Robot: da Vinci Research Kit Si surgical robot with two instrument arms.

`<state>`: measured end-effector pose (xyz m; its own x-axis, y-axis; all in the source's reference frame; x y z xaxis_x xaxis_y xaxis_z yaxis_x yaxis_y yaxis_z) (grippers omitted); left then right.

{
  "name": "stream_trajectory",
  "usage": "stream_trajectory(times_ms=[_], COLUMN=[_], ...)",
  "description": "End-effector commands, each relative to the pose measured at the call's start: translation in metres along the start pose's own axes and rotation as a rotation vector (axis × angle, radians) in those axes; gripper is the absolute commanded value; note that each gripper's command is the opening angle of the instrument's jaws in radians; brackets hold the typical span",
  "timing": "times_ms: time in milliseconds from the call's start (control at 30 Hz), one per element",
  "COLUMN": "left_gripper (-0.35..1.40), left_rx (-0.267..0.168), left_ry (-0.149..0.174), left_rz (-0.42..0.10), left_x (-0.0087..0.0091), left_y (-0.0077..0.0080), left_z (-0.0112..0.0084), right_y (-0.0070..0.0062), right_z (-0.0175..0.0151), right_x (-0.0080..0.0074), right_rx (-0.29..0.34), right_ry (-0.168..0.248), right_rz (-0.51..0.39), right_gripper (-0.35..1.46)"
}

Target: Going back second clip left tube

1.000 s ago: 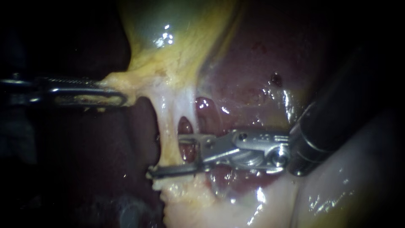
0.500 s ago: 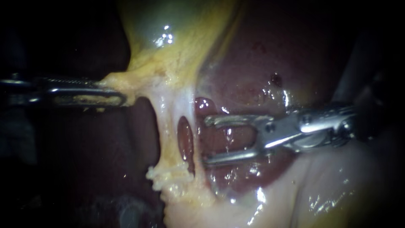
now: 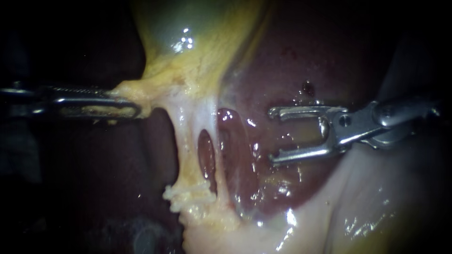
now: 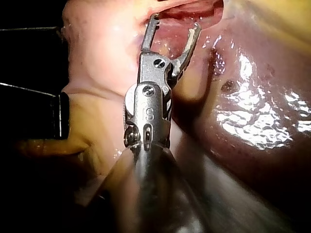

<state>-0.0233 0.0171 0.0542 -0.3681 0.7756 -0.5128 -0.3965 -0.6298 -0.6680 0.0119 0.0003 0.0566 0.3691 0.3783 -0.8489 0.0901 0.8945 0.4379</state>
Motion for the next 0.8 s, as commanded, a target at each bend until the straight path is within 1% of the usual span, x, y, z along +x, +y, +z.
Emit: stream_trajectory(times_ms=[33,167,367,533,667,800], left_gripper=[-0.35,-0.35,-0.35,-0.35,-0.35,-0.35], left_rx=[0.001,0.001,0.006,0.009,0.012,0.013], left_ry=[0.0,0.0,0.002,0.007,0.003,0.001], left_rz=[0.0,0.0,0.003,0.007,0.011,0.008], left_x=[0.0,-0.0001,-0.0004,-0.0008,-0.0013,-0.0016], left_y=[-0.0001,-0.0002,-0.0008,-0.0018,-0.0026,-0.0032], left_z=[0.0,0.0003,0.0016,0.0036,0.0056,0.0071], right_y=[-0.0001,-0.0001,-0.0002,-0.0002,-0.0002,-0.0003], right_z=[0.0,0.0001,0.0,-0.0001,-0.0001,-0.0001], right_x=[-0.0001,-0.0003,-0.0003,-0.0003,-0.0003,-0.0003], right_rx=[0.004,0.004,0.005,0.005,0.005,0.006], right_ry=[-0.001,-0.002,-0.002,-0.002,-0.002,-0.001], right_rz=[-0.001,-0.002,-0.002,-0.002,-0.002,-0.003], right_gripper=[0.5,0.5,0.5,0.5,0.5,0.5])
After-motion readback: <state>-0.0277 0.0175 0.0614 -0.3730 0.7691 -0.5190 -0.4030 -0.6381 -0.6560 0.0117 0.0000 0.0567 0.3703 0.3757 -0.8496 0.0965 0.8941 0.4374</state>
